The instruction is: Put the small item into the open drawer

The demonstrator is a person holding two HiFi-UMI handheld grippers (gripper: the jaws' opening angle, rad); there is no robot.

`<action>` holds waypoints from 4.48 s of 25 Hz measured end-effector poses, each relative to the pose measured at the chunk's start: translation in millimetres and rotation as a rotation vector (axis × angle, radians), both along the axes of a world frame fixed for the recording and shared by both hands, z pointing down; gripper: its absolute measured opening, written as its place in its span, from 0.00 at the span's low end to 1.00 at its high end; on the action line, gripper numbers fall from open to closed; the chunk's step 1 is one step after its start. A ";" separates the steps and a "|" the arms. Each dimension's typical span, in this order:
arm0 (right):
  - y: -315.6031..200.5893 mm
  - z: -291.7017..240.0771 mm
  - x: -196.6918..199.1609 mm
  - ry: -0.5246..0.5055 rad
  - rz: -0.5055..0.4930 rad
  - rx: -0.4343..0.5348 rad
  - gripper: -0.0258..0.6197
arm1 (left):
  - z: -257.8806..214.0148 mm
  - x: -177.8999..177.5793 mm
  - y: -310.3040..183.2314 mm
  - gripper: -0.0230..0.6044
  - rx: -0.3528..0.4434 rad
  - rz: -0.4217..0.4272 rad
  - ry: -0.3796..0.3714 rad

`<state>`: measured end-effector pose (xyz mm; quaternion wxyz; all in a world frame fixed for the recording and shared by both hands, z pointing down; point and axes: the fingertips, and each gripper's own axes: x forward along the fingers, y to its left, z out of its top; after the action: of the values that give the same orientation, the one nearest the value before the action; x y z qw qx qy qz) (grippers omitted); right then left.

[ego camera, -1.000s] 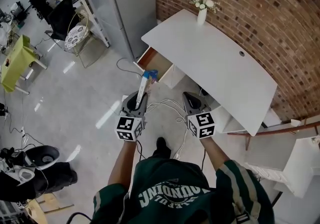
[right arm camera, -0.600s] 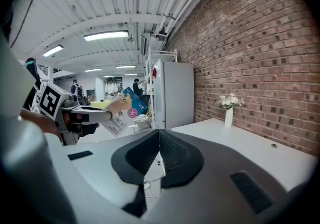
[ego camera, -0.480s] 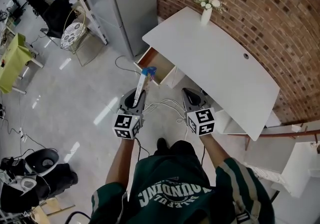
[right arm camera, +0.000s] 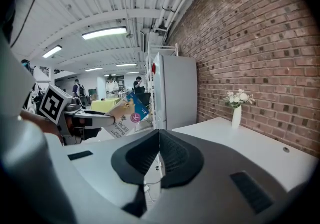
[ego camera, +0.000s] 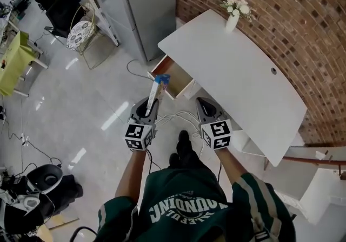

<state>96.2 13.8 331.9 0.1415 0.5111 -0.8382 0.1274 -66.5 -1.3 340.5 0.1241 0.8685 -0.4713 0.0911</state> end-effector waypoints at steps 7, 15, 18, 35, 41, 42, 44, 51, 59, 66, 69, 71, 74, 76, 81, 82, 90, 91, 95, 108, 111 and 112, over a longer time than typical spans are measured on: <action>-70.1 6.3 -10.2 -0.017 -0.041 -0.009 0.08 | 5.3 -6.2 -56.6 0.19 -0.009 -0.050 -0.012; -119.1 11.5 -11.4 -0.036 -0.108 -0.026 0.08 | 24.3 -2.4 -92.4 0.19 -0.058 -0.087 -0.053; -132.0 15.8 -12.2 -0.037 -0.135 -0.024 0.08 | 27.6 -1.0 -100.8 0.19 -0.057 -0.088 -0.080; -151.9 51.2 -46.0 -0.019 -0.209 -0.079 0.08 | 76.8 -21.8 -122.0 0.19 -0.133 -0.093 -0.137; -170.0 73.0 -57.6 -0.005 -0.211 -0.105 0.08 | 104.1 -24.3 -140.9 0.19 -0.148 -0.037 -0.149; -172.4 75.6 -59.0 -0.004 -0.206 -0.111 0.08 | 107.0 -24.6 -143.1 0.19 -0.150 -0.029 -0.148; -174.4 80.7 -62.7 0.000 -0.201 -0.120 0.08 | 113.1 -25.2 -145.6 0.19 -0.156 -0.011 -0.145; -181.6 112.4 -72.4 0.023 -0.188 -0.165 0.08 | 142.3 -22.5 -162.7 0.19 -0.173 0.107 -0.169; -189.7 150.8 -66.3 0.006 -0.126 -0.233 0.08 | 196.0 -4.1 -174.9 0.19 -0.217 0.204 -0.178; -188.9 187.0 -67.9 0.026 -0.119 -0.278 0.08 | 237.5 16.8 -192.2 0.19 -0.238 0.308 -0.184; -183.3 199.4 -68.2 0.053 -0.137 -0.288 0.08 | 259.1 19.1 -196.1 0.19 -0.265 0.330 -0.206; -179.7 212.4 -67.0 0.064 -0.142 -0.304 0.08 | 276.2 20.2 -196.5 0.19 -0.283 0.343 -0.216; -174.2 231.3 -66.0 0.067 -0.139 -0.336 0.08 | 296.7 23.9 -194.8 0.19 -0.303 0.365 -0.222; -172.0 242.8 -65.8 0.070 -0.139 -0.351 0.08 | 306.3 29.5 -196.9 0.19 -0.308 0.379 -0.225; -161.9 267.9 -68.0 0.068 -0.135 -0.397 0.08 | 334.1 46.4 -198.0 0.19 -0.329 0.434 -0.236; -160.3 272.5 -67.5 0.067 -0.132 -0.404 0.08 | 340.7 49.9 -197.4 0.19 -0.335 0.449 -0.242; -157.6 308.0 -55.9 0.062 -0.095 -0.422 0.08 | 379.1 72.3 -202.8 0.19 -0.335 0.508 -0.258; -157.8 313.6 -53.2 0.059 -0.084 -0.425 0.08 | 383.5 75.3 -203.7 0.19 -0.334 0.511 -0.256; -159.9 332.5 -41.7 0.044 -0.008 -0.450 0.08 | 400.5 89.1 -202.0 0.19 -0.305 0.595 -0.299; -146.1 373.9 -30.6 0.023 0.050 -0.496 0.08 | 431.7 104.9 -210.0 0.19 -0.303 0.888 -0.514; -143.1 378.9 -29.6 0.021 0.052 -0.504 0.08 | 440.3 104.4 -206.5 0.19 -0.303 0.960 -0.567; -142.2 380.1 -28.7 0.020 0.053 -0.506 0.08 | 442.3 105.0 -205.1 0.19 -0.302 0.984 -0.582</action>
<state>67.5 -128.4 711.9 0.2700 0.4824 -0.7645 0.3316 38.5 -206.4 782.8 0.0551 0.8970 -0.0093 0.4385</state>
